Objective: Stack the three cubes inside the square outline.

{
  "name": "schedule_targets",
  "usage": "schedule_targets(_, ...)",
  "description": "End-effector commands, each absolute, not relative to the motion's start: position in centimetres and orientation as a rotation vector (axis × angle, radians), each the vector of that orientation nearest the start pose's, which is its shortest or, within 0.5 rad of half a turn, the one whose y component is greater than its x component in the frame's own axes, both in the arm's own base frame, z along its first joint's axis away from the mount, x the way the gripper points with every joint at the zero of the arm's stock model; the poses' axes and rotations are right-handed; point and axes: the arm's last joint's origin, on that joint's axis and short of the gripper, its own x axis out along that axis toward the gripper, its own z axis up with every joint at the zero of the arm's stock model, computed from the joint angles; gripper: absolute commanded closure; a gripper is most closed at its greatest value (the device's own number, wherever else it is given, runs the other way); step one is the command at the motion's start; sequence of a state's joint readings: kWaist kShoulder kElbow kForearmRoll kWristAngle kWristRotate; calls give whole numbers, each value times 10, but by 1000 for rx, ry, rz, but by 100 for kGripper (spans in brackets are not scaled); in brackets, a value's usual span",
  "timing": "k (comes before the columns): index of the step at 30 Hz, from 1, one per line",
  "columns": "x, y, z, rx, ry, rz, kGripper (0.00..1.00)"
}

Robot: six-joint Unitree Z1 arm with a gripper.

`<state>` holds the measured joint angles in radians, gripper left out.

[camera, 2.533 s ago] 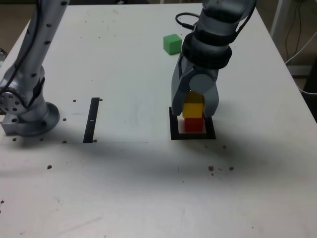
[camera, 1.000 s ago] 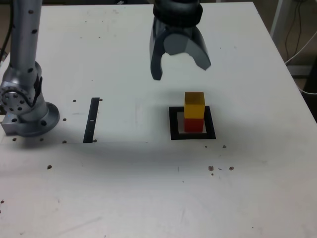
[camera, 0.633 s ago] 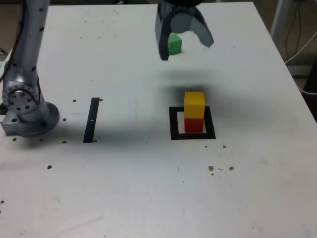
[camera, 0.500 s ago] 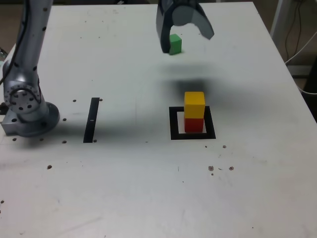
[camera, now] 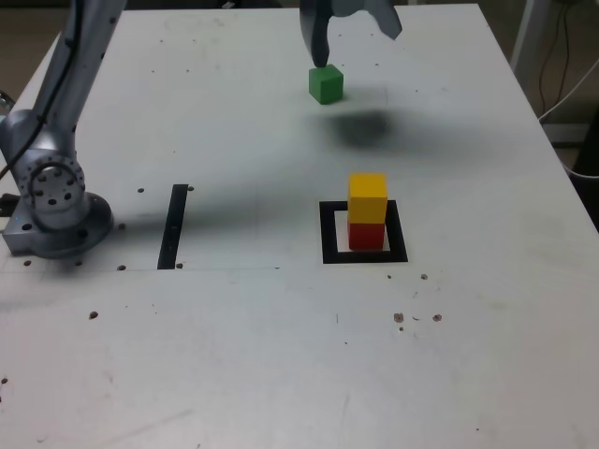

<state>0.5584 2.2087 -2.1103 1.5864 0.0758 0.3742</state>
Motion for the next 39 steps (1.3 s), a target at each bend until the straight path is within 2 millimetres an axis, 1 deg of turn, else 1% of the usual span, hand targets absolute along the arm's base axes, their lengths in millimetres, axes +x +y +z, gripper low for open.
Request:
schedule_targets(1,350,235,296,-142,1721,152,1)
schedule_targets(4,348,247,291,-146,1729,151,1)
schedule_targets(8,346,258,286,-154,1738,154,1)
schedule_targets(14,345,267,275,-174,1762,151,1)
schedule_targets(23,347,283,246,-213,1806,142,1)
schedule_targets(31,346,292,229,-237,1831,132,3)
schedule_targets(36,346,298,217,-251,1845,126,7)
schedule_targets(39,345,302,211,-261,1853,127,12)
